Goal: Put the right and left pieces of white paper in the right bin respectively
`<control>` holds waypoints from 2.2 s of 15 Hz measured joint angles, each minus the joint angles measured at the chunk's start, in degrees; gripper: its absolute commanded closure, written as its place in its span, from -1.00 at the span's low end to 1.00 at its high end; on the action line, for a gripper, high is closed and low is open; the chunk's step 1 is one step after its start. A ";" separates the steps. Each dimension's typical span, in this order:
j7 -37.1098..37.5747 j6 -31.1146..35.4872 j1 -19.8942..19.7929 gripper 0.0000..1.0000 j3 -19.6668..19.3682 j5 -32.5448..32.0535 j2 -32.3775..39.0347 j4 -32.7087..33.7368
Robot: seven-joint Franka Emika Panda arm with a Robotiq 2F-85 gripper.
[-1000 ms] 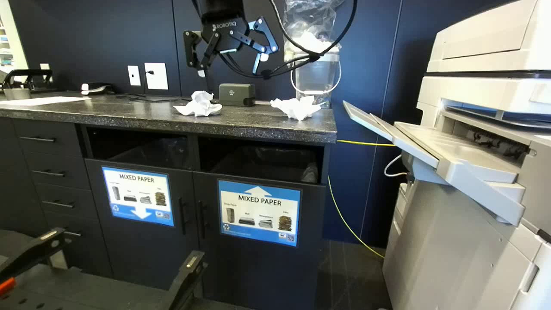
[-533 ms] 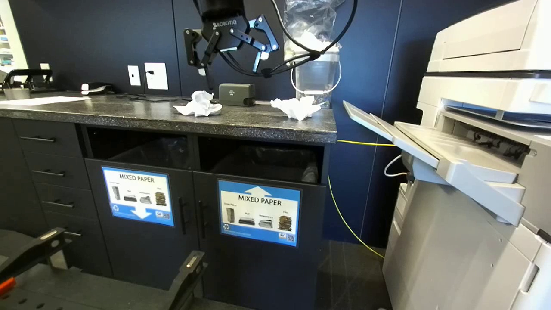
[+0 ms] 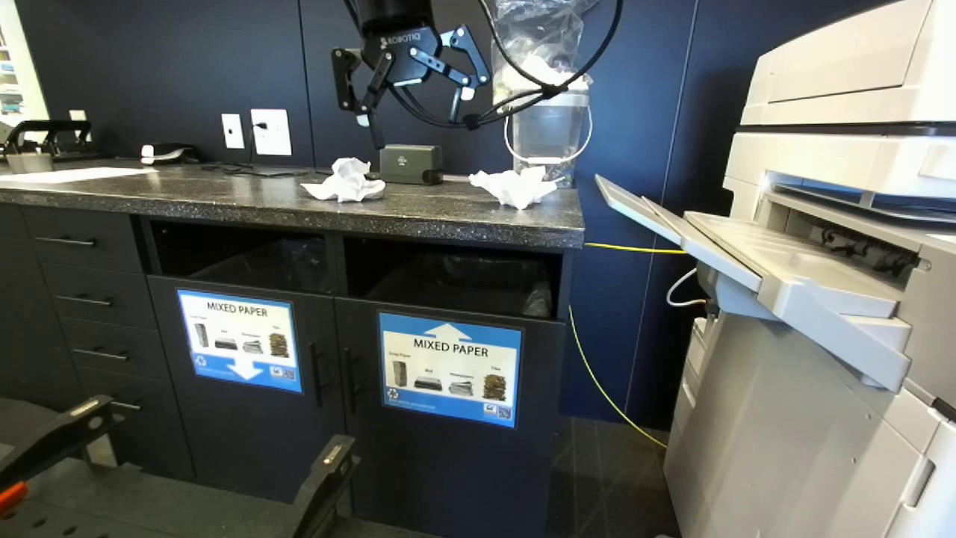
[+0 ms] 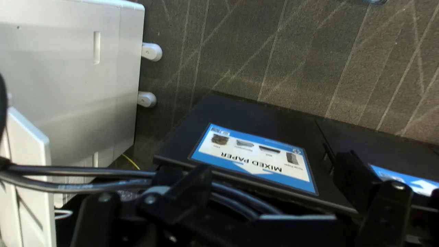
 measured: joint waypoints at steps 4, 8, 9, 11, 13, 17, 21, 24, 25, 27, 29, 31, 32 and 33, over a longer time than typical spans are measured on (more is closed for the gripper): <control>-4.65 8.22 0.26 -1.00 -1.67 3.84 5.39 6.35; -7.27 8.69 2.49 -1.00 -1.92 21.43 13.53 16.81; -7.01 8.06 2.97 -1.00 -1.67 25.19 15.81 19.95; -4.25 6.52 3.24 -1.00 -0.62 30.40 20.42 26.47; 1.69 5.14 3.24 -1.00 0.41 32.03 25.04 32.91; 17.63 2.42 4.07 -1.00 0.18 29.85 33.72 44.39; 34.08 -3.44 17.21 -1.00 -11.61 29.61 39.75 54.84; 47.20 -10.40 26.03 -1.00 -18.87 29.45 44.01 63.48; 51.51 -12.86 27.79 -1.00 -20.16 29.00 45.41 66.26; 60.22 -18.18 29.47 -1.00 -20.99 27.66 48.16 71.87; 67.98 -23.45 28.84 -1.00 -19.92 25.34 50.65 77.13; 75.76 -28.41 25.34 -1.00 -15.61 21.19 52.63 81.72; 78.89 -30.86 23.61 -1.00 -14.01 19.78 53.64 83.75; 81.67 -33.19 22.04 -1.00 -12.82 18.63 54.58 85.54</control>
